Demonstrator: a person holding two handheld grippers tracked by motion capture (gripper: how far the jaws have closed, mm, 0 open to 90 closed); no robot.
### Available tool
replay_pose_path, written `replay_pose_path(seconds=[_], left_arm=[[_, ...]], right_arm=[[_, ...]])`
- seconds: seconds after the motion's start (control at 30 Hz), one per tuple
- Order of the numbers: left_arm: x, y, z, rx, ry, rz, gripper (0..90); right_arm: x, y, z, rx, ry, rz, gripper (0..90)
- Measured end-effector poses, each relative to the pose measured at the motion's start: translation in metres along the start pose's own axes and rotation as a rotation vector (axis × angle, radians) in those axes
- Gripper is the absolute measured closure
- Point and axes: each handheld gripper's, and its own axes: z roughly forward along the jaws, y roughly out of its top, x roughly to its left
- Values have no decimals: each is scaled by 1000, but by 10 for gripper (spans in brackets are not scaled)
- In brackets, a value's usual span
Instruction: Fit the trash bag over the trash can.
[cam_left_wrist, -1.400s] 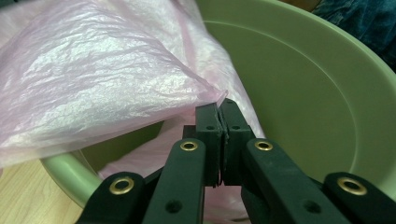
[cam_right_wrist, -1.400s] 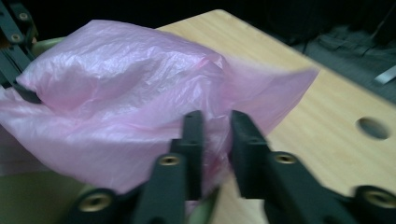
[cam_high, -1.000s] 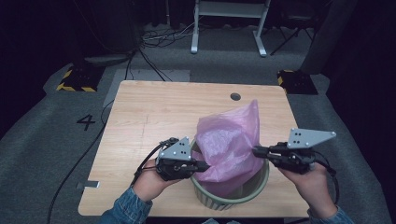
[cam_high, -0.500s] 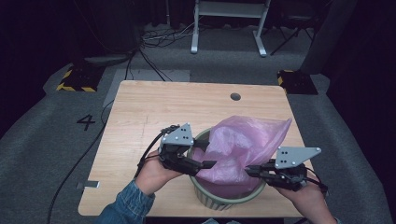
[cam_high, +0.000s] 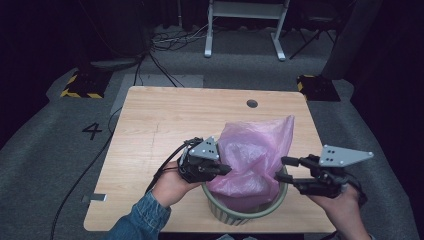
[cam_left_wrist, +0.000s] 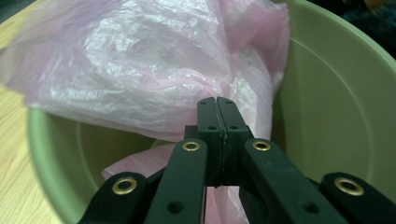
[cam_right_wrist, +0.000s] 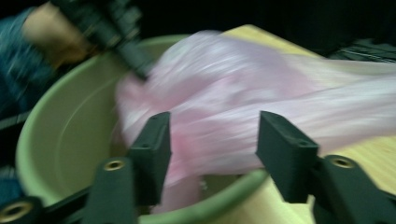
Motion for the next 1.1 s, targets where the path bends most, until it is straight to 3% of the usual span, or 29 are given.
replay_pose_path(seconds=[0.1,0.23,0.33,0.37,0.43,0.5,0.6,0.83,0.97,1.1], left_arm=[[-4,1,-1,1,-15,19,896],[-8,-1,0,15,-40,35,896],[-10,-3,-1,15,-56,38,895],[-10,-3,-1,15,-59,40,895],[-11,-4,-2,9,-62,39,895],[-11,-4,-4,-2,-63,41,894],[-12,-4,-9,-34,-51,46,879],[-11,7,-21,-133,18,47,612],[-16,15,-23,-172,28,68,592],[-22,23,-16,-166,3,94,587]], right_arm=[[-15,5,-5,-28,-44,61,343],[-36,8,3,-10,-94,137,268],[-51,8,12,-1,-79,205,266],[-54,8,15,1,-66,226,298],[-56,10,20,8,2,227,514],[-51,14,23,9,46,205,701],[-42,20,25,23,42,133,882],[-3,35,27,2,57,-79,896],[25,33,34,24,70,-173,895],[42,28,41,46,92,-227,893]])
